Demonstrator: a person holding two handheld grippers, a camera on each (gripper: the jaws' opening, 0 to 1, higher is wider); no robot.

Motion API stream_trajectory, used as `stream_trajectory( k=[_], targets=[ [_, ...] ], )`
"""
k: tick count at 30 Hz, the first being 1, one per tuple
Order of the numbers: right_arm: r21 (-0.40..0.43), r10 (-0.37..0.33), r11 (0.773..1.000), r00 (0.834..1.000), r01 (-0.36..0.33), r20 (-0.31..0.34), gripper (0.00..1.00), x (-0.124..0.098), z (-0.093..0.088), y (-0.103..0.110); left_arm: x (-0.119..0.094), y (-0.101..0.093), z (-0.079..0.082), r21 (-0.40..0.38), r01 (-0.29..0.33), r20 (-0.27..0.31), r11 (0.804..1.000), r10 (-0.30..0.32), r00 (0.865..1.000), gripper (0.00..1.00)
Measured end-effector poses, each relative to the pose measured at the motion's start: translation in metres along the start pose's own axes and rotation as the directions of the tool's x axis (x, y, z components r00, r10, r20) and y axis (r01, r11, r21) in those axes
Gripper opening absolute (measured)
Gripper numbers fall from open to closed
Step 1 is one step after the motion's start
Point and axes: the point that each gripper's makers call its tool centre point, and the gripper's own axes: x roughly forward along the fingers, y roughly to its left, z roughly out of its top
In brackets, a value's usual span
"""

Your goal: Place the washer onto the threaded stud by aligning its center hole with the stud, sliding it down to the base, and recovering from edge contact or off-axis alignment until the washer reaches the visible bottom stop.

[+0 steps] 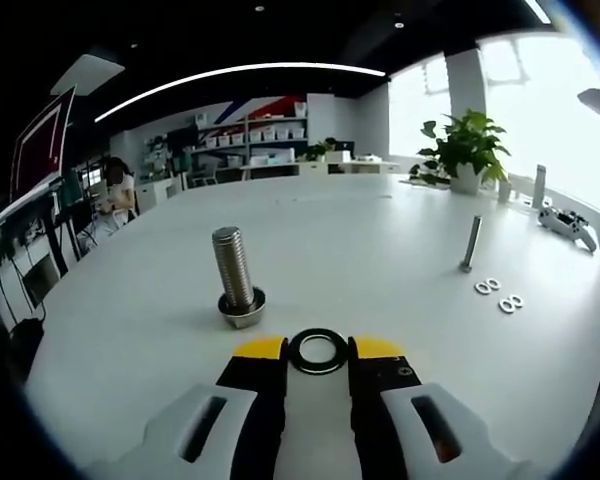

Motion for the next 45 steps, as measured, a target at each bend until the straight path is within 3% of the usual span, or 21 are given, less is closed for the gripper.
stream_trajectory(
  k=[45],
  targets=[
    [0.006, 0.01, 1.0, 1.0, -0.01, -0.001, 0.56, 0.001, -0.001, 0.0, -0.006, 0.004, 0.015, 0.001, -0.008, 0.014, 1.0, 0.008, 1.0, 0.22]
  ],
)
